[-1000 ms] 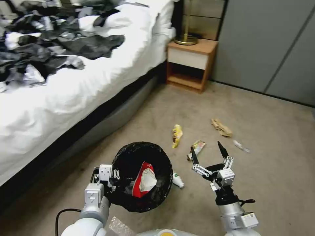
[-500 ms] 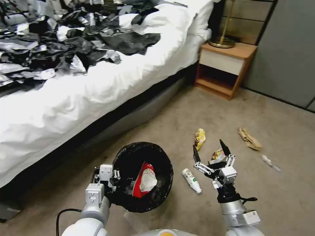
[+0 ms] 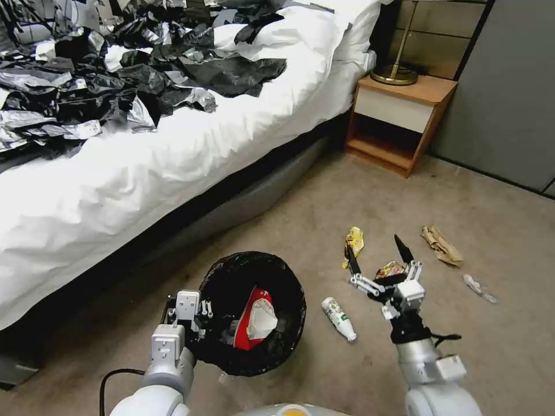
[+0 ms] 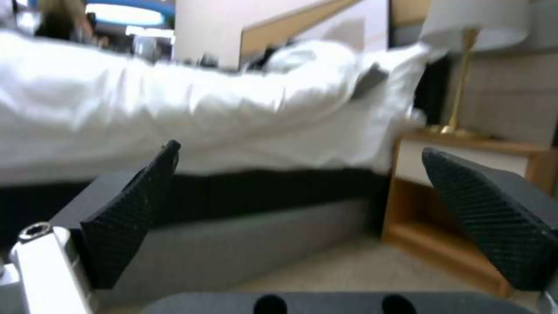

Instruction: Pick up the trash bin, then pick up the garbage from the floor and place it into the trash bin.

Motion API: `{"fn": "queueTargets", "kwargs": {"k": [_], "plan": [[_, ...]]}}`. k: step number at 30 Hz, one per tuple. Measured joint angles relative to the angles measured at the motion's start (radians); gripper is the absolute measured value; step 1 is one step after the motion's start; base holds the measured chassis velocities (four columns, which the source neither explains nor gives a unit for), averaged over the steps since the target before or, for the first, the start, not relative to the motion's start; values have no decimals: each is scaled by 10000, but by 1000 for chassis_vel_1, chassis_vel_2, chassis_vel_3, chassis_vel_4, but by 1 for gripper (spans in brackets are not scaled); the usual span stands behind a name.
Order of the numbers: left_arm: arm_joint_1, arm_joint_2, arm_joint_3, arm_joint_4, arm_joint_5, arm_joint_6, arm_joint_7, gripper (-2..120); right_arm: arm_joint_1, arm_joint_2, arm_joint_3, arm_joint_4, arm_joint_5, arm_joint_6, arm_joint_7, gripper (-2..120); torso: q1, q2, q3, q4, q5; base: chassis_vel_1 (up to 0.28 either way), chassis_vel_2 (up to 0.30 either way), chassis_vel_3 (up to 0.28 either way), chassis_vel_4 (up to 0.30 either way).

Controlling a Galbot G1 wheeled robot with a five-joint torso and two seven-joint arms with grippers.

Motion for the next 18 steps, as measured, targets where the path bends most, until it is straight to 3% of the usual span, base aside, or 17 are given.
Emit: {"fn": "queueTargets", "kwargs": {"k": [12, 15, 18], "plan": [[133, -3, 25, -13, 81, -33, -6, 1, 1208, -915, -928, -2486, 538, -1746, -459, 100, 0, 0, 0, -1, 2, 0, 0, 0, 0], [133, -35, 38, 50, 106, -33, -9, 1, 1812, -1323, -1274, -3764, 985, -2404, -796, 100, 0, 0, 0, 0, 0, 0, 0, 0, 0], [130, -44, 34, 57, 107, -33, -9, 1, 2004, -1423, -1375, -4238, 1039, -2533, -916, 100, 1, 0, 0, 0, 0, 0, 0, 0, 0]]}}
